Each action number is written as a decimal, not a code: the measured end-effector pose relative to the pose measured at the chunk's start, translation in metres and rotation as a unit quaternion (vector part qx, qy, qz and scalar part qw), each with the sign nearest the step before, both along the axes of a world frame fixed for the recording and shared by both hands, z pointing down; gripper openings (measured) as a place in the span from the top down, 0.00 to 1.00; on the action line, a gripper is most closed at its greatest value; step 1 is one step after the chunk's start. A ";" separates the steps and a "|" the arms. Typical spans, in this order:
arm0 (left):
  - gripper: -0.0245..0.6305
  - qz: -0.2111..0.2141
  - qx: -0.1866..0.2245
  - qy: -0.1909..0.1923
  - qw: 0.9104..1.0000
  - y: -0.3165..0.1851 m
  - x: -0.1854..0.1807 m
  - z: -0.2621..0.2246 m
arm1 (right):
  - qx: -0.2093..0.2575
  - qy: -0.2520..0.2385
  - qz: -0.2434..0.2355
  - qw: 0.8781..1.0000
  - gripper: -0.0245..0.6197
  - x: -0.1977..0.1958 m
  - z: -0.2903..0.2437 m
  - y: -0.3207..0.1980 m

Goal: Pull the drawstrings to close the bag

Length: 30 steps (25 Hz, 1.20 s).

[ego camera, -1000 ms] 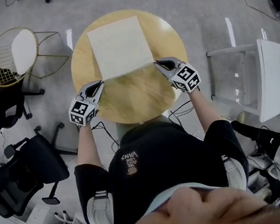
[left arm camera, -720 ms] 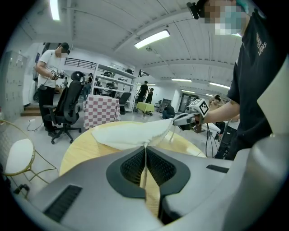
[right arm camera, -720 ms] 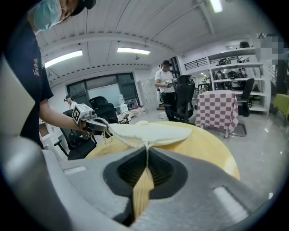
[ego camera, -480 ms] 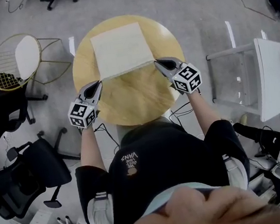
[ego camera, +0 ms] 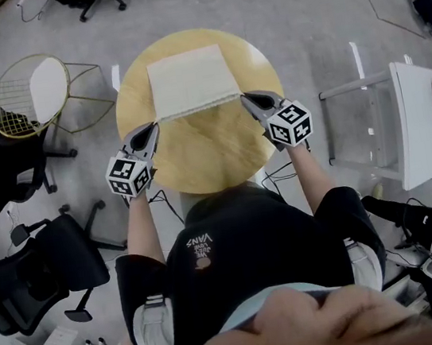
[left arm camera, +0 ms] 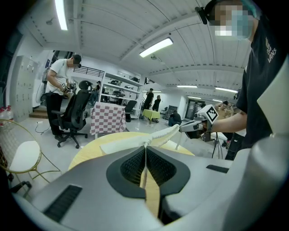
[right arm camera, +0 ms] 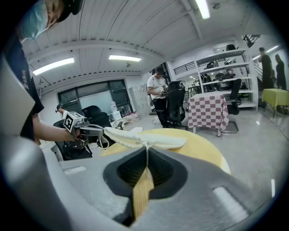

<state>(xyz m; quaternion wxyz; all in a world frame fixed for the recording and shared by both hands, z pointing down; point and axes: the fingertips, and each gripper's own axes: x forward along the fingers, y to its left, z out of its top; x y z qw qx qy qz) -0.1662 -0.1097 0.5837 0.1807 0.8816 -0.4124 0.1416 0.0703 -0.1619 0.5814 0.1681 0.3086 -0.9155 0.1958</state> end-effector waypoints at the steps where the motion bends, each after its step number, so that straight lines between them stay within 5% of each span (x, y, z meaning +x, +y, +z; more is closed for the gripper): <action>1: 0.94 -0.001 0.001 0.001 1.000 0.001 0.000 -0.002 | -0.001 -0.001 0.004 1.000 0.95 0.000 -0.002 0.001; 30: 0.94 -0.084 0.013 0.027 0.996 0.000 -0.006 -0.040 | 0.015 -0.002 0.086 0.996 0.95 0.025 -0.035 0.000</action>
